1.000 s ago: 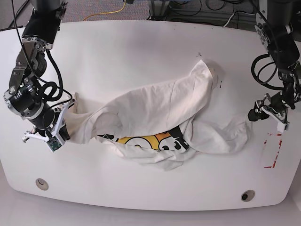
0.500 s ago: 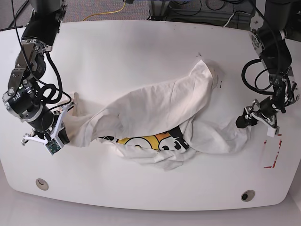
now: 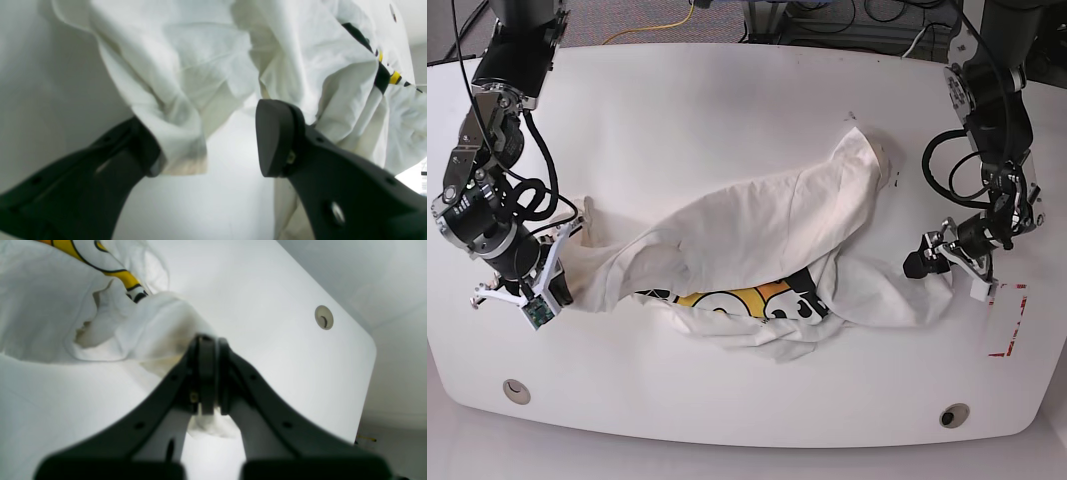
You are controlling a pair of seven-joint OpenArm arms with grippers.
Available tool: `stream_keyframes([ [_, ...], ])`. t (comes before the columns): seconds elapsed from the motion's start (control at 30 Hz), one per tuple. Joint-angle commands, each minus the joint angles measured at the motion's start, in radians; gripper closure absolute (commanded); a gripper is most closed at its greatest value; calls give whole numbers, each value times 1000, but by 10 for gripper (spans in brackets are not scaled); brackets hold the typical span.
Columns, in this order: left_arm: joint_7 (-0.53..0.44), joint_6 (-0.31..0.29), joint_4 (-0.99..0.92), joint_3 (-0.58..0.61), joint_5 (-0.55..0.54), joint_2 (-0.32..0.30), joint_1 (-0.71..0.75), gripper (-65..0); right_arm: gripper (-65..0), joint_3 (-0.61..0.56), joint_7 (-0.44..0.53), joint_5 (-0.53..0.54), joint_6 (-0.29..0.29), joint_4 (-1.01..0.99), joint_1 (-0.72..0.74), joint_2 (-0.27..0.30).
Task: Layout the t-shirt on the table in an organized manner, then fold the t-shirt properly
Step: 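Lower the left gripper onto the bunched fabric and grasp it, then lift the shirt high with both grippers, stretching it between them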
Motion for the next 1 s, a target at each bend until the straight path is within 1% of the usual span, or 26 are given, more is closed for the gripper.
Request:
stream_keyframes([
  [0.0,-3,7,8,-2,8,-13,-19,-383,0,7,21,8,-2,17,23,17],
  [0.17,-3,9,14,-2,8,-13,-21,-376,0,7,21,8,-2,17,23,17],
  [0.23,-5,19,14,-2,8,-14,-22,-343,0,7,21,8,-2,17,23,17],
  [0.3,-14,52,16,-5,6,-16,-22,-256,0,7,21,8,-2,17,23,17],
  [0.33,-22,64,16,-8,6,-16,-22,-224,0,7,21,8,-2,17,23,17],
  [0.37,-45,92,16,-17,6,-16,-22,-146,0,7,21,8,-2,17,23,17],
  [0.4,-54,101,16,-20,6,-16,-22,-121,0,7,21,8,-2,17,23,17],
  [0.47,-88,141,12,-28,8,-17,-22,-24,0,7,21,8,-2,17,23,17],
  [0.5,-94,148,11,-28,9,-17,-22,-10,0,7,21,8,-2,17,23,17],
  [0.53,-101,164,8,-28,9,-17,-22,0,0,7,21,8,-2,17,23,17],
  [0.67,-105,188,16,-29,6,-17,-22,0,0,7,21,8,-2,17,23,17],
  [0.9,-101,184,23,-31,2,-17,-53,0,0,10,21,8,-2,17,37,17],
  [0.97,-91,184,71,-31,-26,-19,-56,0,0,13,21,8,-2,17,48,18],
])
